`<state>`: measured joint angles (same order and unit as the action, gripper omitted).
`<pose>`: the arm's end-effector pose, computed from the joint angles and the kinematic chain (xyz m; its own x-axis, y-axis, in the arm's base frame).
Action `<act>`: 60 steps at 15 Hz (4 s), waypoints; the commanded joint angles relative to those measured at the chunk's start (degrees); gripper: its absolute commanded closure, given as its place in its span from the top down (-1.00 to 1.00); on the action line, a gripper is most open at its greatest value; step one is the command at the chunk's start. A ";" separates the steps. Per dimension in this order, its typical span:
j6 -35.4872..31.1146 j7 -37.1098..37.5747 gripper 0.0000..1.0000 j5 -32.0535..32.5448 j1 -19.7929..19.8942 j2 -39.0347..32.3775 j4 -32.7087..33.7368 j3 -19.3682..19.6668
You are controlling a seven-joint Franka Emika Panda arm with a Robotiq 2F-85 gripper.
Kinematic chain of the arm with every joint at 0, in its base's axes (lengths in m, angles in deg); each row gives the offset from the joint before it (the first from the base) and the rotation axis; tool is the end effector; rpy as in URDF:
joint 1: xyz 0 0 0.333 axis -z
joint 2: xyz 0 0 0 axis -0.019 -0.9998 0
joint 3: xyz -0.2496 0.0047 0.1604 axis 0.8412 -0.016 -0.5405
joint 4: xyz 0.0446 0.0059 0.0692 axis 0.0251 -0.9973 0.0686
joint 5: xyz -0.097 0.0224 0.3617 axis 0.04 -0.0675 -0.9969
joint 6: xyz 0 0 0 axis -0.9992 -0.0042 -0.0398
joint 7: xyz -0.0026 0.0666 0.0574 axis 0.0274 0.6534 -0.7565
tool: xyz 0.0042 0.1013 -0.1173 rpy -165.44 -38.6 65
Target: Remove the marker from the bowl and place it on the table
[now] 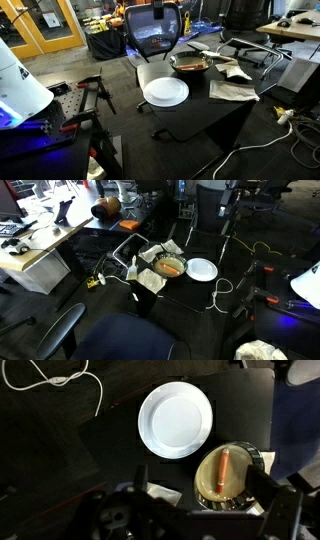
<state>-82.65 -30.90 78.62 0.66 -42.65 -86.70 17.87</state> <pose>0.4251 -0.0974 0.3302 0.9821 -0.1875 0.0184 -0.1804 -0.9642 -0.1945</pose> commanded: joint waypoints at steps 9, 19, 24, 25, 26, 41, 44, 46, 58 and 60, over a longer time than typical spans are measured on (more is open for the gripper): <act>-0.31 0.91 1.00 0.32 0.60 -1.21 1.23 -3.37; -9.83 17.07 1.00 5.77 -2.62 -14.22 8.71 -14.87; -16.26 28.46 1.00 13.33 -4.89 -24.34 14.19 -15.56; -16.70 30.89 1.00 14.96 -5.70 -26.21 15.35 -15.18; -16.91 33.14 1.00 16.31 -6.54 -28.05 16.44 -14.78; -17.36 32.56 1.00 15.91 -11.22 -47.46 30.45 -13.13; -16.66 31.99 1.00 15.65 -11.25 -50.00 33.12 -12.59; -16.28 31.95 1.00 15.67 -11.32 -51.68 34.64 -12.19; -14.50 29.41 0.50 13.54 -10.61 -57.87 40.21 -11.85; -14.22 29.51 0.32 13.66 -10.71 -58.40 40.70 -11.61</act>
<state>-99.15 0.46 93.62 -9.80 -100.00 -48.17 5.66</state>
